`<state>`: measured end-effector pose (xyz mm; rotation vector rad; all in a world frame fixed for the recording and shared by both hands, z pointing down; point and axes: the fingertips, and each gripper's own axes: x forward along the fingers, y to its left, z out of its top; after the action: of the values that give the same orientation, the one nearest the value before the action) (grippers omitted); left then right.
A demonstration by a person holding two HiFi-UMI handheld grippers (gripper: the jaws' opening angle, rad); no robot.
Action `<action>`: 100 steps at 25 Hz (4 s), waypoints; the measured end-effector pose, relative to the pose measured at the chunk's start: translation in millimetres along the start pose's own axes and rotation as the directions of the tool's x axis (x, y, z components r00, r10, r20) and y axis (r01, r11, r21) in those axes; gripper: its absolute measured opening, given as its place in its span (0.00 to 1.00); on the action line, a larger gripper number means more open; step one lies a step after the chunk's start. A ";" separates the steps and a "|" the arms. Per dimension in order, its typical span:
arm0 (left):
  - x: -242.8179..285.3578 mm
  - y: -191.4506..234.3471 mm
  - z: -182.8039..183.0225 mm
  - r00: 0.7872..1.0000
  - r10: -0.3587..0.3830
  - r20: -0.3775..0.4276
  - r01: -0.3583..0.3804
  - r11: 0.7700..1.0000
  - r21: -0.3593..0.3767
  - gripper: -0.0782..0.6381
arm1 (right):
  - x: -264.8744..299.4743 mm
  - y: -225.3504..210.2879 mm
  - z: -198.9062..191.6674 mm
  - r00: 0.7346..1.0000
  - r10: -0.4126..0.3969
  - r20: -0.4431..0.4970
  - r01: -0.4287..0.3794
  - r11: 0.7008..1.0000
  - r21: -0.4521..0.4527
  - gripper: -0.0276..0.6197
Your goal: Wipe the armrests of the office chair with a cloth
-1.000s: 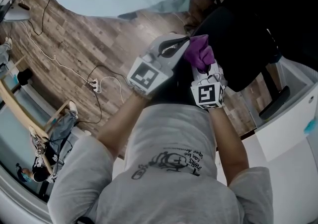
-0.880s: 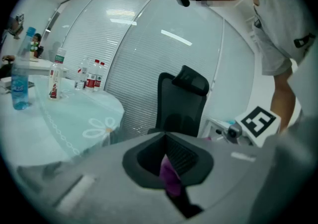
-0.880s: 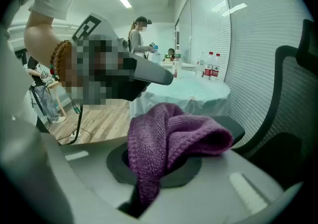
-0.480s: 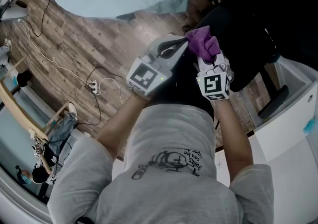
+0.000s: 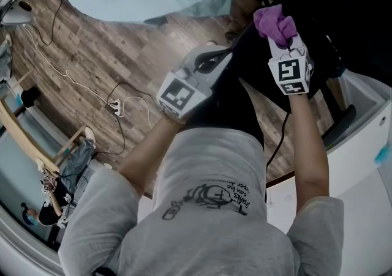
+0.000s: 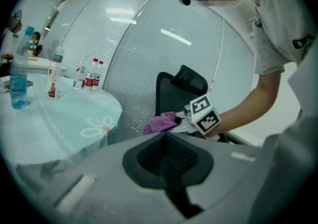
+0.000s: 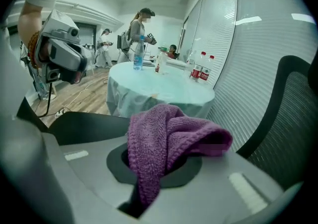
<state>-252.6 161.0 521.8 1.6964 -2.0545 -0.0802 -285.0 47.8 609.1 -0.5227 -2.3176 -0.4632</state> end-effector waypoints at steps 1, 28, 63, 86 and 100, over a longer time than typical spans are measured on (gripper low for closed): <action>-0.2 0.0 -0.3 1.000 0.001 -0.001 -0.001 1.000 -0.002 0.11 | 2.2 -8.7 -1.5 1.000 -0.007 -0.001 0.007 1.000 0.002 0.09; 2.1 1.3 3.9 1.000 0.001 -0.005 -0.001 1.000 0.009 0.11 | -31.2 113.1 14.1 0.981 0.162 0.110 -0.165 0.986 0.017 0.09; 0.4 -3.6 -5.4 1.000 -0.001 -0.013 0.001 1.000 0.005 0.11 | 3.8 -35.6 -12.7 0.996 0.093 0.007 -0.091 0.987 -0.135 0.09; 4.5 4.0 2.3 1.000 0.018 0.002 -0.018 1.000 -0.011 0.11 | -47.3 155.3 6.8 0.944 0.313 0.103 -0.294 0.941 -0.167 0.09; -3.9 -6.9 21.3 1.000 0.014 0.021 -0.015 1.000 0.027 0.11 | -64.9 145.5 29.7 0.953 0.273 0.134 -0.263 0.961 -0.087 0.09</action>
<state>-254.1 157.7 499.4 1.7031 -2.0916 -0.0657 -187.1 170.5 568.9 -0.9185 -2.3270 -0.3850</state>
